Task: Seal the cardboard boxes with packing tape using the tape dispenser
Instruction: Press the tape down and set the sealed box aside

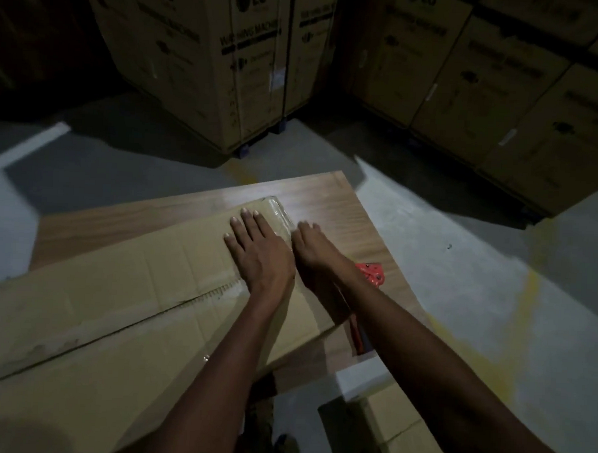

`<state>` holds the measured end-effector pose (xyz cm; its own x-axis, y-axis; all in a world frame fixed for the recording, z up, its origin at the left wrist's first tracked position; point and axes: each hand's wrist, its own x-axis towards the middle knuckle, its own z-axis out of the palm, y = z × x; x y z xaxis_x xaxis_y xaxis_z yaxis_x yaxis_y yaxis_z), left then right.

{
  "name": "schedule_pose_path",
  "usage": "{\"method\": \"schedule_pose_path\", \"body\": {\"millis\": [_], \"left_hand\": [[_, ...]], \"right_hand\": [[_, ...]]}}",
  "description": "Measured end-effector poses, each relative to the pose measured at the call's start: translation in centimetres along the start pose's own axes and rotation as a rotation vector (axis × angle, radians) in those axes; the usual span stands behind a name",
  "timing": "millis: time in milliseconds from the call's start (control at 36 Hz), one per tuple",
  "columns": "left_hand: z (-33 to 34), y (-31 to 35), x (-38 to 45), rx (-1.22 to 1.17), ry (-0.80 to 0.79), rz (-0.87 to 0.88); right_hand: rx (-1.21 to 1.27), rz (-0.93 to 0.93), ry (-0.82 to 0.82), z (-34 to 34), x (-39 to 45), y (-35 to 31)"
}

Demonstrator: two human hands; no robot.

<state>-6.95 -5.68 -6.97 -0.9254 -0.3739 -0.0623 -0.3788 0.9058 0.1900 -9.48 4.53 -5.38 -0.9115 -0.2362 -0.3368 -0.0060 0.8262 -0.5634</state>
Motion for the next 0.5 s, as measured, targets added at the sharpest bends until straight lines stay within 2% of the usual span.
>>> {"method": "schedule_pose_path", "body": {"millis": [111, 194, 306, 417, 500], "left_hand": [[0.1, -0.4, 0.7, -0.017, 0.005, 0.015], [0.0, -1.2, 1.4, -0.01, 0.011, 0.045], [0.1, -1.5, 0.7, 0.0, 0.029, 0.057], [-0.1, -1.6, 0.6, -0.013, 0.028, 0.064], [-0.5, -1.6, 0.3, -0.033, 0.033, 0.068]], "right_hand": [[-0.045, -0.05, -0.009, -1.5, 5.9, -4.1], [-0.008, -0.079, -0.005, -1.6, 6.9, -4.3], [0.086, -0.053, -0.056, -1.0, 4.6, -2.1], [0.157, -0.028, -0.013, 0.7, -1.1, 1.3], [0.123, -0.041, 0.028, 1.7, -5.5, 4.1]]}}
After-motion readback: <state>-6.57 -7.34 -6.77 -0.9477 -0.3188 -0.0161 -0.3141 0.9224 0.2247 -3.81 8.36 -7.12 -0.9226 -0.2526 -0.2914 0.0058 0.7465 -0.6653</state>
